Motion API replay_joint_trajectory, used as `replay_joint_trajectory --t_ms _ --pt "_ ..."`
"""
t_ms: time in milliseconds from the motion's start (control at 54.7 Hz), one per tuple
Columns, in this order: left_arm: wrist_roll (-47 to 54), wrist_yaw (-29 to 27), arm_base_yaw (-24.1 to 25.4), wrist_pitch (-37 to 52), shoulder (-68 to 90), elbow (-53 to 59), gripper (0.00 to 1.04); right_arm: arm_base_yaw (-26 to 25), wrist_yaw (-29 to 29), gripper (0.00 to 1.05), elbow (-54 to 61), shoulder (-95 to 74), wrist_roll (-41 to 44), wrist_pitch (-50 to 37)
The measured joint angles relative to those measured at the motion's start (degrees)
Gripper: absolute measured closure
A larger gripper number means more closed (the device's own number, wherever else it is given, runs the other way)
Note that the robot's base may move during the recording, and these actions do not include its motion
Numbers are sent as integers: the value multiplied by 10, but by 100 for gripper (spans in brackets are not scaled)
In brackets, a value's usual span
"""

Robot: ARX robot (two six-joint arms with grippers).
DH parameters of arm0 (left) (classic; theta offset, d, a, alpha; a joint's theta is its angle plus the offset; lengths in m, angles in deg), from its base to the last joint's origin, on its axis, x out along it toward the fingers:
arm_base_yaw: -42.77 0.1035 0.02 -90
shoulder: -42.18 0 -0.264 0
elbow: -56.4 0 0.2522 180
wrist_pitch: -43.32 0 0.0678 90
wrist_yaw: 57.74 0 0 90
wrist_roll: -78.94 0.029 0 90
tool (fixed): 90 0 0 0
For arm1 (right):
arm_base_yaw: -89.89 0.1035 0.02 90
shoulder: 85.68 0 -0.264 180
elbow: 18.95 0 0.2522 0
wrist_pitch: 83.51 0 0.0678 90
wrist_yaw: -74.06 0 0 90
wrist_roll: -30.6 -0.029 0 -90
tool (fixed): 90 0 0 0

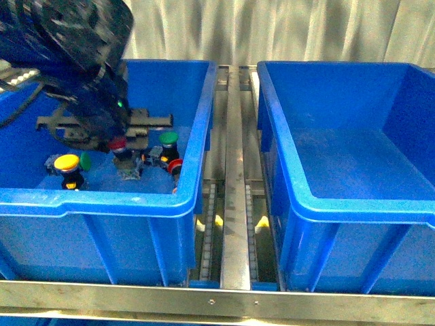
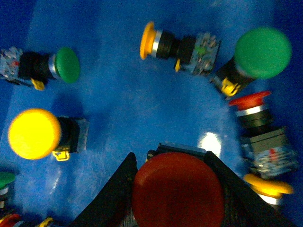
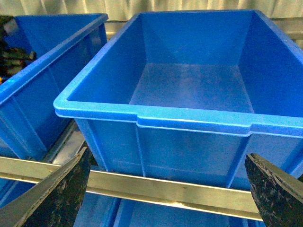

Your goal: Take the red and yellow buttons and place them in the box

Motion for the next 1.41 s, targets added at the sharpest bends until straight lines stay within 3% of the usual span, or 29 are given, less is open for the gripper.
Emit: replay_joint_trajectory --t_ms 256,366,585,787,1043,1098,1134,1189,1226,1299,1354,1409 --pt "-49 401 90 267 -212 234 71 0 0 7 0 0 0 0" --pt "-139 486 71 372 -201 289 71 0 0 7 0 0 0 0" --pt "-284 523 -42 536 -153 269 71 0 0 7 0 0 0 0" --pt "-348 528 -146 576 -94 191 71 0 0 7 0 0 0 0" --pt "-361 501 -181 574 -66 158 71 1 -4 7 0 0 3 -1" --pt "-360 497 -181 571 -66 158 71 10 -69 7 3 -29 61 -74" --pt "-360 498 -179 568 -66 158 71 -3 -67 7 0 -64 110 -152" --pt "-359 495 -177 565 -66 158 71 -57 -14 7 -8 -144 188 -280" --pt "-358 494 -176 562 -66 158 71 -112 40 7 -30 -211 244 -370" --pt "-356 496 -176 560 -68 158 71 -210 95 7 -100 -329 286 -496" --pt "-356 496 -176 560 -71 159 71 -261 106 7 -156 -394 281 -548" --pt "-353 495 -175 558 -75 161 71 -298 86 7 -214 -441 247 -532"
